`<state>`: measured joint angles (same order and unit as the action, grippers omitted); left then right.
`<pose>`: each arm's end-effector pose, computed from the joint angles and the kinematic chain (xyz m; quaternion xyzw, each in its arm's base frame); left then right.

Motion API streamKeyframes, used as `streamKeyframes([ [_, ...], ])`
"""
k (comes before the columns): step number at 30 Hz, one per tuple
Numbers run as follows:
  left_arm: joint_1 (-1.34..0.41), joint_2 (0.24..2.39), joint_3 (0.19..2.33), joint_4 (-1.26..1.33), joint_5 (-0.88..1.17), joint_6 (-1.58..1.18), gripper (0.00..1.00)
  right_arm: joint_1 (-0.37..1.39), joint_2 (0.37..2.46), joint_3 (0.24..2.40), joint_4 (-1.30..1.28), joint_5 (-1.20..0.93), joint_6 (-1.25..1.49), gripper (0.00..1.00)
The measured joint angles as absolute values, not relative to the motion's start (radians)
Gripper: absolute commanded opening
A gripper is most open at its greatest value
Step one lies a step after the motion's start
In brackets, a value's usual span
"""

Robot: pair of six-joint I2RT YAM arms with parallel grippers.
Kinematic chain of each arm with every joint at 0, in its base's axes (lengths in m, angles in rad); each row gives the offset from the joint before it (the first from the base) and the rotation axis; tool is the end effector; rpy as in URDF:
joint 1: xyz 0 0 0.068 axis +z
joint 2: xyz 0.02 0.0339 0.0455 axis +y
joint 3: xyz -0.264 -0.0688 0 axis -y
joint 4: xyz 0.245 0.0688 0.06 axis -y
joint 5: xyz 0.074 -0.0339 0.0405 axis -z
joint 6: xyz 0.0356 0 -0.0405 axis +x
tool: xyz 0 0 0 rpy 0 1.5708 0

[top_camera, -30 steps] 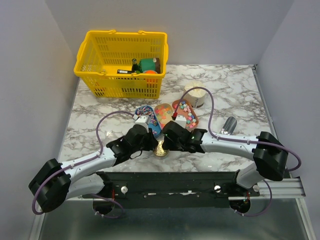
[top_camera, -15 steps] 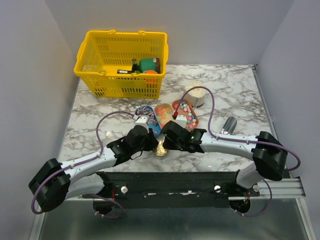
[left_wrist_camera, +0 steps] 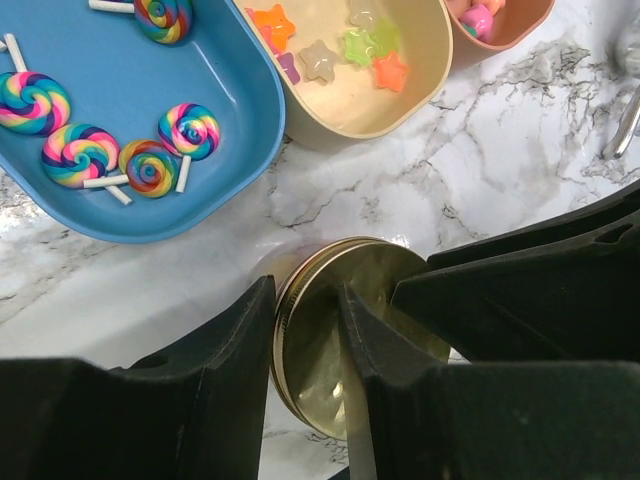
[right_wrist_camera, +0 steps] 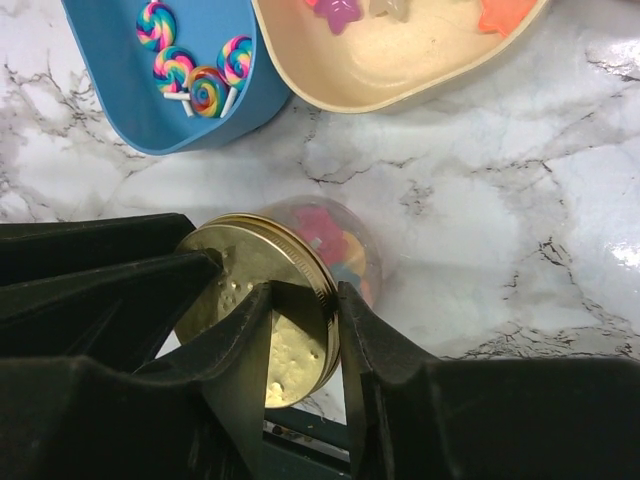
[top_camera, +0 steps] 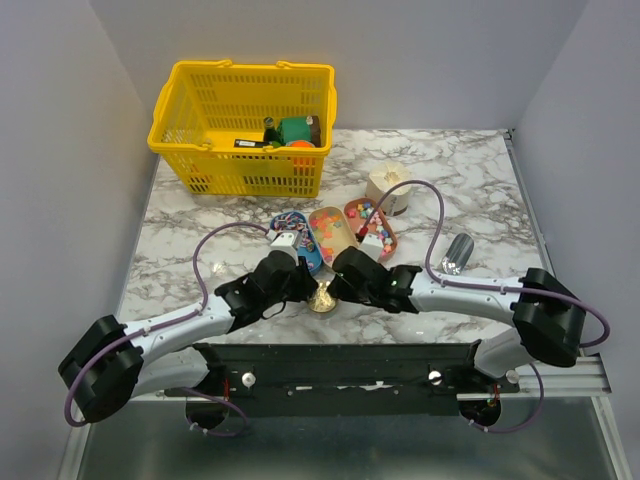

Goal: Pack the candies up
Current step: Close the bottle lid on the packing bottle.

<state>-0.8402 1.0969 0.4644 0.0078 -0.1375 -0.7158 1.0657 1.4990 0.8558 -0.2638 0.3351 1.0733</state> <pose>0.1513 -0.1615 0.1881 0.0240 0.8883 -0.2755 0.3667 0.1551 0.2563 0.1931 0.0579 0.9320 0.2060 0.2927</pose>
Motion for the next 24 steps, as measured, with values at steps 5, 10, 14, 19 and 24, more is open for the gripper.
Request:
streamKeyframes([
  [5,-0.84,1.109,0.451,0.054,-0.135,-0.722,0.4,1.066,1.472,0.825,-0.226,0.335,1.084,0.42],
  [10,-0.845,1.114,0.451,0.067,-0.133,-0.72,0.54,1.066,1.428,0.793,-0.236,0.335,1.07,0.5],
  [14,-0.847,1.076,0.45,0.011,-0.142,-0.705,0.67,1.066,1.378,0.783,-0.304,0.335,1.022,0.55],
  [19,-0.847,0.963,0.437,-0.062,-0.166,-0.699,0.72,1.066,1.345,0.784,-0.371,0.335,0.965,0.58],
  [24,-0.848,0.838,0.392,-0.076,-0.168,-0.699,0.77,1.066,1.327,0.783,-0.405,0.335,0.941,0.59],
])
